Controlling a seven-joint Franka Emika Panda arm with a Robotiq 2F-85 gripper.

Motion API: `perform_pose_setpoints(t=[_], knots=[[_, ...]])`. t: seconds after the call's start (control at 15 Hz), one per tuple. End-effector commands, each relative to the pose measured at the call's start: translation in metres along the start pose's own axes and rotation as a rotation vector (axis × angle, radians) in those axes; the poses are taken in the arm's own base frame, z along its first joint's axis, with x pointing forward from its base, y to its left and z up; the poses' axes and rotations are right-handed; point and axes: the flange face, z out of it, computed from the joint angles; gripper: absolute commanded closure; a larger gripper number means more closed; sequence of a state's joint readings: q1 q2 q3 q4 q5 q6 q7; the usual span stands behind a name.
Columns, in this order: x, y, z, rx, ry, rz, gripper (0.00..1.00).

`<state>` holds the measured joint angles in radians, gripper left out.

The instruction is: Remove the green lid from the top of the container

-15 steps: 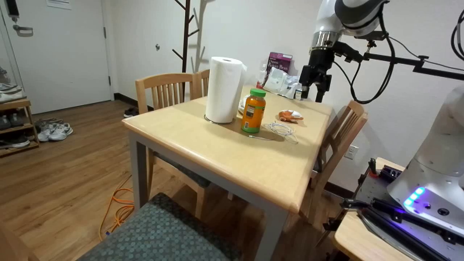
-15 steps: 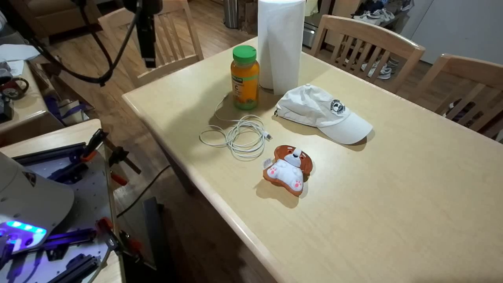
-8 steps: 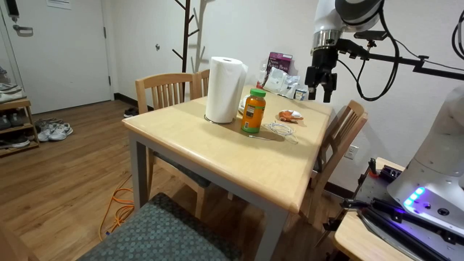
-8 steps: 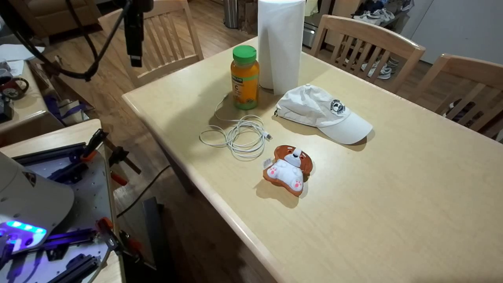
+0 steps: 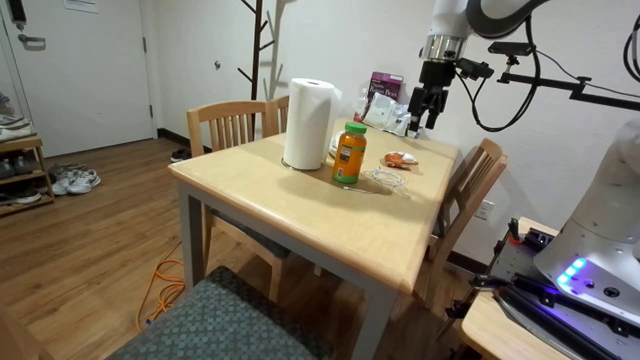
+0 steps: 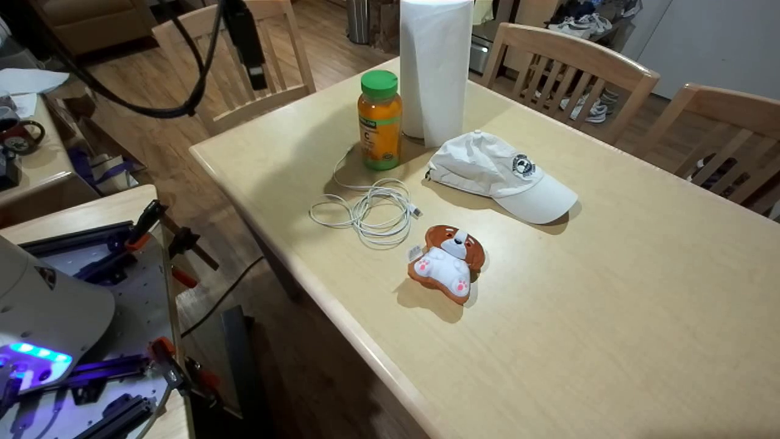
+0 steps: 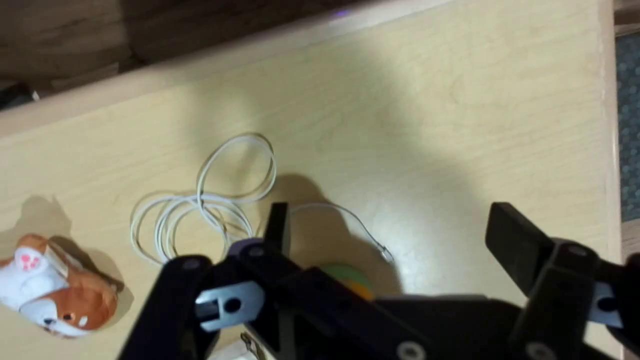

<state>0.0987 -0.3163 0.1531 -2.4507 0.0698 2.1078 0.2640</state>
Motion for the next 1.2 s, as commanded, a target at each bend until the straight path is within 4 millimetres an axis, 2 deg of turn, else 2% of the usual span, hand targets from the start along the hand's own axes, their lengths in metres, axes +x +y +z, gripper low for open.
perform_pose_setpoints(t=[0.0, 0.2, 0.33, 0.6, 0.8, 0.87, 0.93, 1.13], knots=[[0.002, -0.005, -0.005, -0.005, 0.027, -0.016, 0.0], [0.002, -0.011, -0.008, -0.011, 0.042, -0.035, 0.0], [0.015, -0.011, -0.008, -0.032, 0.138, -0.113, 0.0], [0.084, 0.007, -0.022, -0.007, 0.243, -0.083, 0.0], [0.117, 0.018, -0.024, 0.056, 0.212, -0.032, 0.0], [0.093, 0.015, -0.027, 0.026, 0.231, -0.032, 0.0], [0.101, 0.017, -0.025, 0.028, 0.228, -0.026, 0.0], [0.101, 0.013, -0.022, 0.04, 0.203, -0.034, 0.0]])
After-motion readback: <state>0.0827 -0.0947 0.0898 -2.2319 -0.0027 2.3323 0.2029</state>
